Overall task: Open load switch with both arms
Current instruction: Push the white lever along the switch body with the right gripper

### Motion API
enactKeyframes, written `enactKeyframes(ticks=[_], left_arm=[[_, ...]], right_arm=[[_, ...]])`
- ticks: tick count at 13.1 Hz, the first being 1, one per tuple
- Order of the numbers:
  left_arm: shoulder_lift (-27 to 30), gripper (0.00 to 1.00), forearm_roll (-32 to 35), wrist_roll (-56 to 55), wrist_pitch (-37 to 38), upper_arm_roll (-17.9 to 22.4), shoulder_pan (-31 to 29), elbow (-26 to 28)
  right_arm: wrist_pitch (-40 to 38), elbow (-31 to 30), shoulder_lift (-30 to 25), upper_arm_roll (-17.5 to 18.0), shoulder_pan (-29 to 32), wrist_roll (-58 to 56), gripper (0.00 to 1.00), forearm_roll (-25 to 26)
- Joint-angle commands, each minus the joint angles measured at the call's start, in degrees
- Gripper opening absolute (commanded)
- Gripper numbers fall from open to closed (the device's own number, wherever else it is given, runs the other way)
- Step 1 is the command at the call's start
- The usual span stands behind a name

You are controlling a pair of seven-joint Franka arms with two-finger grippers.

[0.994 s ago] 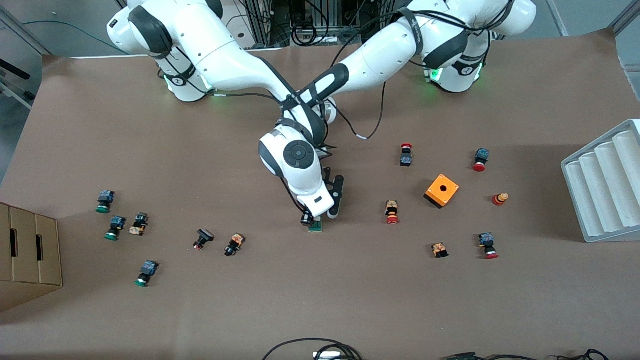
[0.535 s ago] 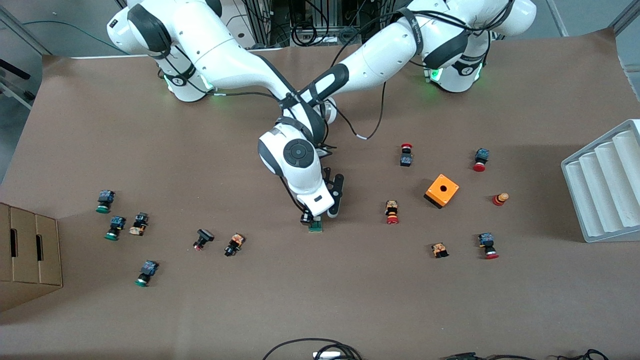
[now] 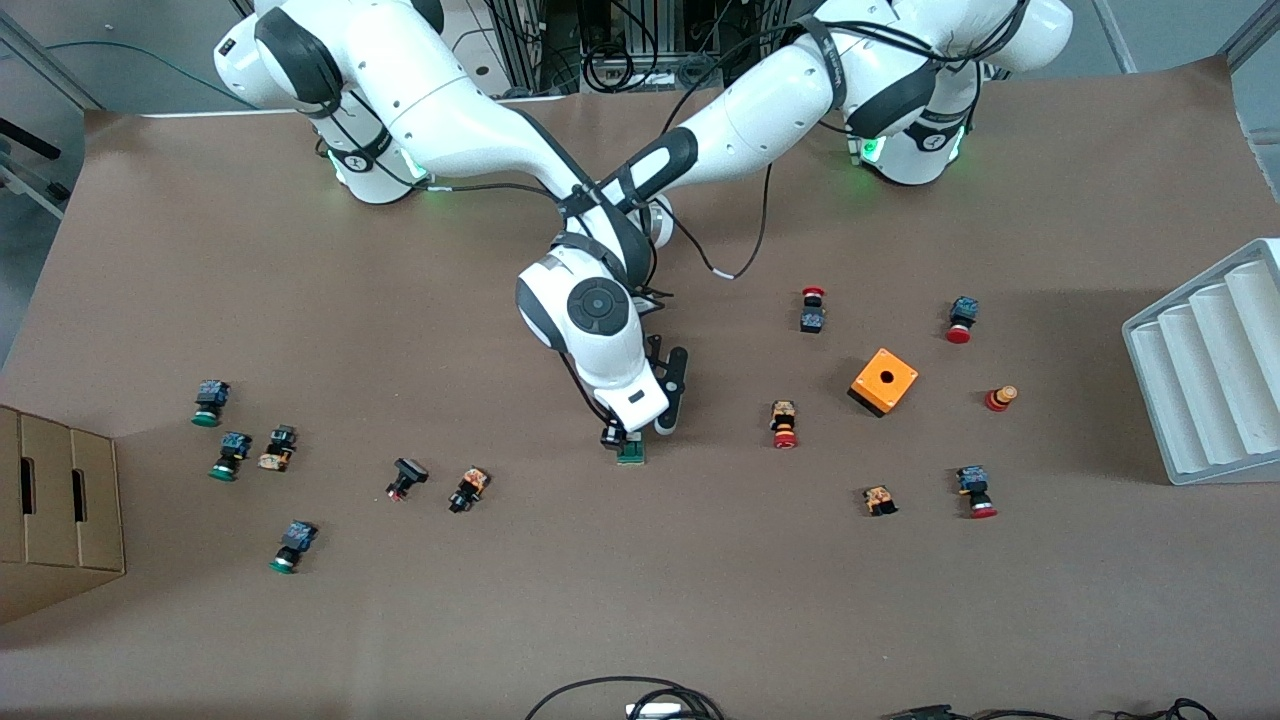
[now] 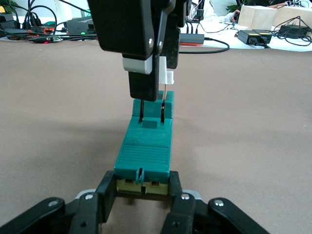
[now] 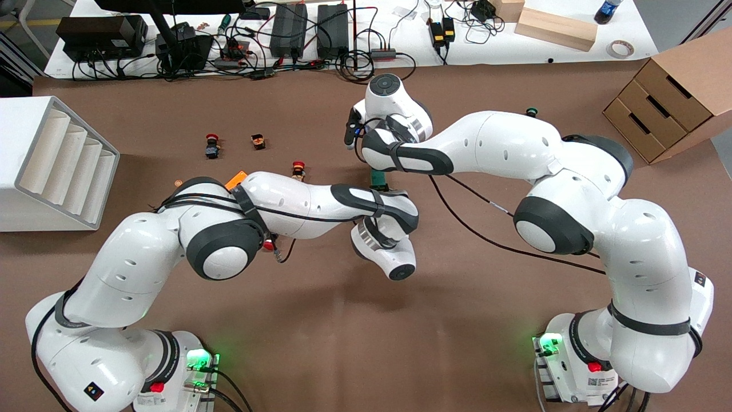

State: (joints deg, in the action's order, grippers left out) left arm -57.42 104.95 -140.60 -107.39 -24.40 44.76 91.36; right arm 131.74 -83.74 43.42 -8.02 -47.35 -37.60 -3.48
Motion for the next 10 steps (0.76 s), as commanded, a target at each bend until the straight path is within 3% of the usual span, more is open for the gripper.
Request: enactKeyframes(ticks=[1, 10], left_arm=[[-0.9, 0.27, 0.1, -0.9, 0.8, 0.4, 0.9, -0.3], [-0.9, 0.27, 0.1, -0.9, 0.8, 0.4, 0.9, -0.3]], right_arm=[[-1.7, -1.6, -1.7, 0.1, -0.6, 0.2, 0.64, 0.2], [-5.4, -1.6, -2.8, 0.2, -1.3, 0.3, 0.64, 0.1]])
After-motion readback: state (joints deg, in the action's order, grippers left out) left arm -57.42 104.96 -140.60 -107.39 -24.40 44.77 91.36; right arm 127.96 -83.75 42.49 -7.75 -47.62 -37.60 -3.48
